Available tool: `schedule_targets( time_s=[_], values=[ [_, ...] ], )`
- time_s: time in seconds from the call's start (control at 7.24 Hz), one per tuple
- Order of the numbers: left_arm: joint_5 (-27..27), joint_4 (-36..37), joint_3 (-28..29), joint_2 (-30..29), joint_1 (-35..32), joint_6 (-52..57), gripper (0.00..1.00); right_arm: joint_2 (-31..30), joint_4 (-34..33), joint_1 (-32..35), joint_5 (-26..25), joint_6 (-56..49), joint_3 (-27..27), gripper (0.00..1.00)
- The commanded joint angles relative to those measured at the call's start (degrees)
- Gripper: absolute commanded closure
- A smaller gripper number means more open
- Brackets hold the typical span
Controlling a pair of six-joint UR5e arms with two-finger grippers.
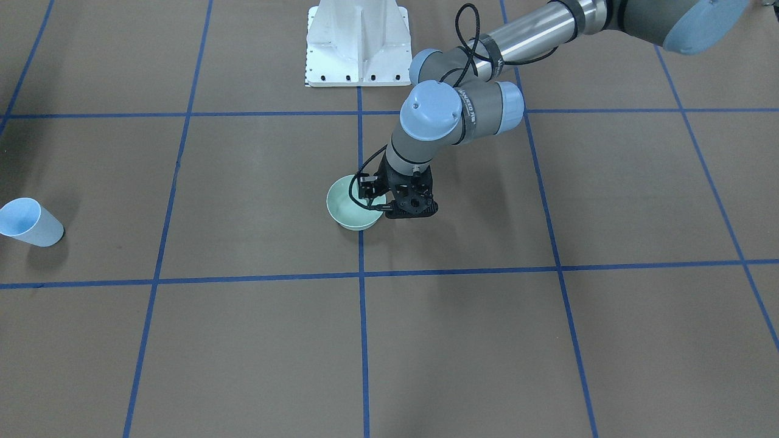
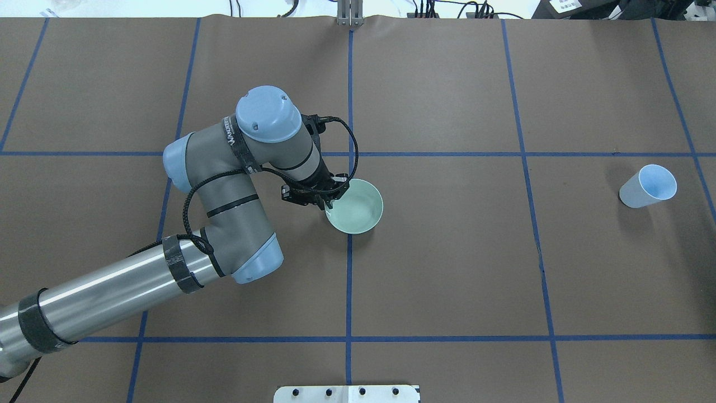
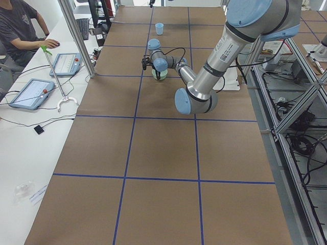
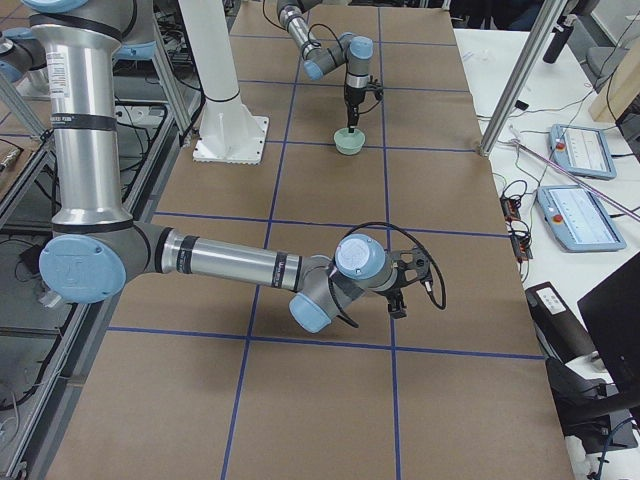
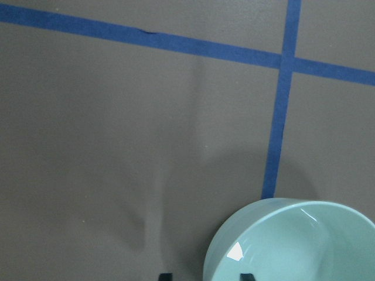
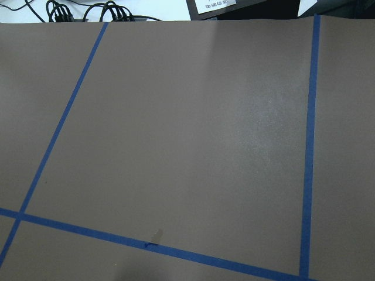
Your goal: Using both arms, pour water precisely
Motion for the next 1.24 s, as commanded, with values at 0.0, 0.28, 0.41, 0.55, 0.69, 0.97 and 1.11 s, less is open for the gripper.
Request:
schedule_targets(
  time_s=[0.0,0.28,0.41,0.55,0.69,0.97,1.11],
  values=[
    [-0.09,0.03,-0.34,-0.09,-0.13,-0.19,1.00,0.11,-1.42,0.40,0.63,-0.08,0.88,0.01],
    [-1.75,0.82,-5.84,1.04,-3.80,0.16,1.00,-0.15,-9.90,-0.30,0.54,-0.16,6.74,0.01],
    [-6.89,0.74,-7.09,2.88,-7.39,0.60,1.00,-0.50,-12.57,-0.30,0.54,-0.17,7.82,0.01],
    [-9.38,0.21,-8.06,5.42,-11.16,1.12,1.00,-0.85,-13.29,-0.30,0.72,-0.95,7.92,0.01],
    [-10.62,0.64,-10.60,9.19,-13.55,6.26,1.00,-0.94,-16.60,-0.30,0.20,-4.70,7.92,0.01],
    [-16.58,0.39,-12.46,16.05,-21.45,14.36,1.00,-0.68,-25.74,0.31,-3.38,-18.21,7.92,0.01],
    [-16.70,0.30,-14.21,21.21,-23.31,20.75,1.00,-0.59,-29.17,1.01,-3.85,-22.97,8.01,0.01]
  ],
)
